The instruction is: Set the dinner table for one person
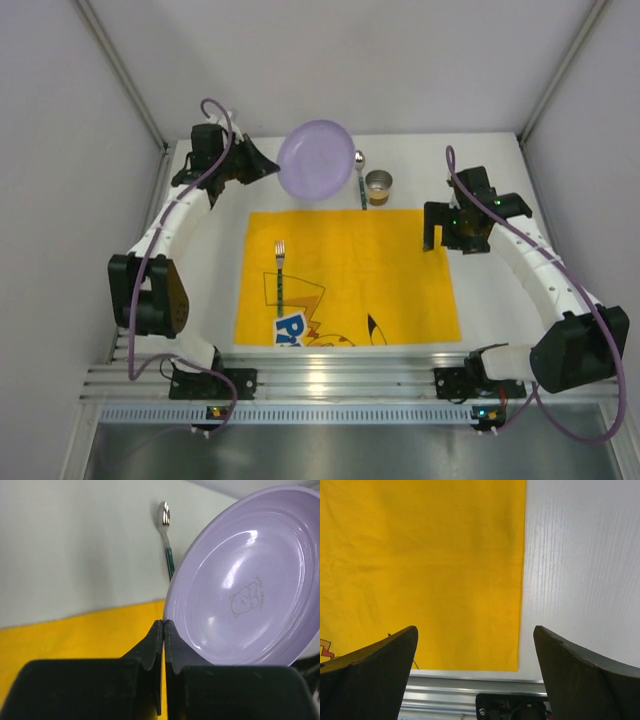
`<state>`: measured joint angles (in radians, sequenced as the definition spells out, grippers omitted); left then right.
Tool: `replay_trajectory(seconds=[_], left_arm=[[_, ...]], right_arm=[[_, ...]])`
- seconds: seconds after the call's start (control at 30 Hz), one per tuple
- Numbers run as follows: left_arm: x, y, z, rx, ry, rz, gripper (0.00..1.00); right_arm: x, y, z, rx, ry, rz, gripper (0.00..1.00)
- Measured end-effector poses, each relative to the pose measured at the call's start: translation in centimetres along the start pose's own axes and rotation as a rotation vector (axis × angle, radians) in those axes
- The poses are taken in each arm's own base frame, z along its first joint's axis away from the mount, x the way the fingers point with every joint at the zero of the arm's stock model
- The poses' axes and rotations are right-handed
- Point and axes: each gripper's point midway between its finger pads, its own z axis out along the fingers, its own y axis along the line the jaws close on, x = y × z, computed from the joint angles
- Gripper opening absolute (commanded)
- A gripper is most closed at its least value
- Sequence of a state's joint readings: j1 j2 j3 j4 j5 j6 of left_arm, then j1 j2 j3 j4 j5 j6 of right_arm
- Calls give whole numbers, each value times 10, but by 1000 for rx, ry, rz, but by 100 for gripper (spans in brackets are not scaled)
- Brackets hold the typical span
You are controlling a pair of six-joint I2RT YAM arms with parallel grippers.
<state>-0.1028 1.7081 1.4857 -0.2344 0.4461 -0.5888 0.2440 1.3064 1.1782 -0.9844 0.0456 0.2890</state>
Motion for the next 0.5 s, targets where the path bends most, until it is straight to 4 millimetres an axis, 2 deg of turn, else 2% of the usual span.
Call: replay_trajectory(seconds=[0.1, 0.33, 0.43, 0.5], left_arm=[[49, -1, -21, 33, 97, 34, 0], [205, 38, -47, -83, 428, 7, 0], [252, 43, -56, -118, 536, 16, 0], [268, 42, -58, -126, 565, 35, 0]], right_arm=[[-1, 2, 0, -9, -3, -1, 100], [-14, 7, -6, -28, -38, -3, 100], [-24, 9, -10, -36, -60, -6, 100], [-29, 11, -9, -40, -66, -6, 100]])
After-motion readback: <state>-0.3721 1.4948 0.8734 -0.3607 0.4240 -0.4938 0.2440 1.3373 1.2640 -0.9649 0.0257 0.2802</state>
